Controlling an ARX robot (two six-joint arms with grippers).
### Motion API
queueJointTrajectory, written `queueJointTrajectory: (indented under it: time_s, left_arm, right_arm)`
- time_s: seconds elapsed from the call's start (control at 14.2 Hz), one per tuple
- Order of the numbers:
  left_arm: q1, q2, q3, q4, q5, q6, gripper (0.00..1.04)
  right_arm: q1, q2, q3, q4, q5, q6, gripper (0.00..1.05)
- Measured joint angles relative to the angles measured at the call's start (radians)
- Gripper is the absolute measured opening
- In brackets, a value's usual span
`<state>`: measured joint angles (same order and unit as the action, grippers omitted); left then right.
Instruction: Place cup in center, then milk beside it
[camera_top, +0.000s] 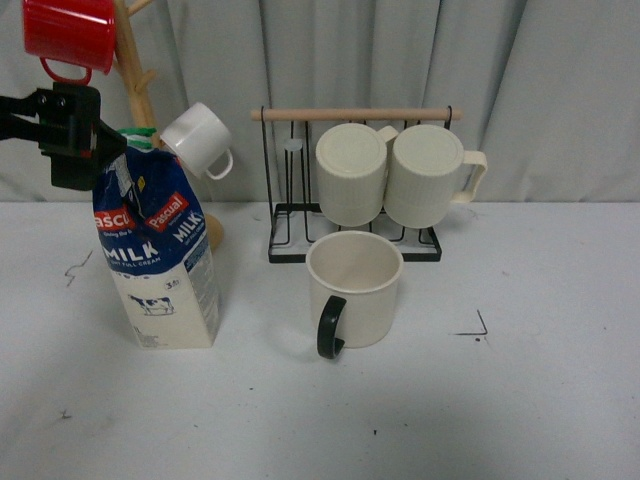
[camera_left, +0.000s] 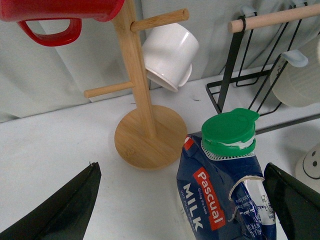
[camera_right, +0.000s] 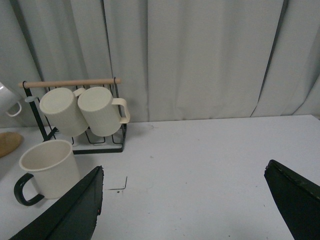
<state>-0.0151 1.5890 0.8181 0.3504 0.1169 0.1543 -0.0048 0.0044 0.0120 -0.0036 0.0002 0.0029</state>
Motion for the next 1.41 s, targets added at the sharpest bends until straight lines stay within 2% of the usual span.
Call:
queueJointTrajectory:
  time_s: [0.28,0.63,0.85,1.13,1.41]
  left_arm:
    - [0.029,0.038,0.099,-0.082,0.086,-0.053,0.98]
    - [-0.056,0.086,0.101,-0.096,0.043,-0.057,0.98]
    - [-0.075,0.141,0.107,-0.157,-0.029,-0.05,0.97]
    - [-0.087,0.151,0.13,-0.183,-0.058,-0.056,0.49]
    - [-0.114,0.143,0.13,-0.2,-0.076,-0.098,0.06]
  right_arm:
    - [0.0,0.0,0.0,0.0,0.0,0.0,0.98]
    - [0.0,0.0,0.0,0.0,0.0,0.0,0.98]
    - [0.0,0.0,0.0,0.0,0.0,0.0,0.98]
    - [0.0,0.0,0.0,0.0,0.0,0.0,0.98]
    - [0.0,0.0,0.0,0.0,0.0,0.0,0.98]
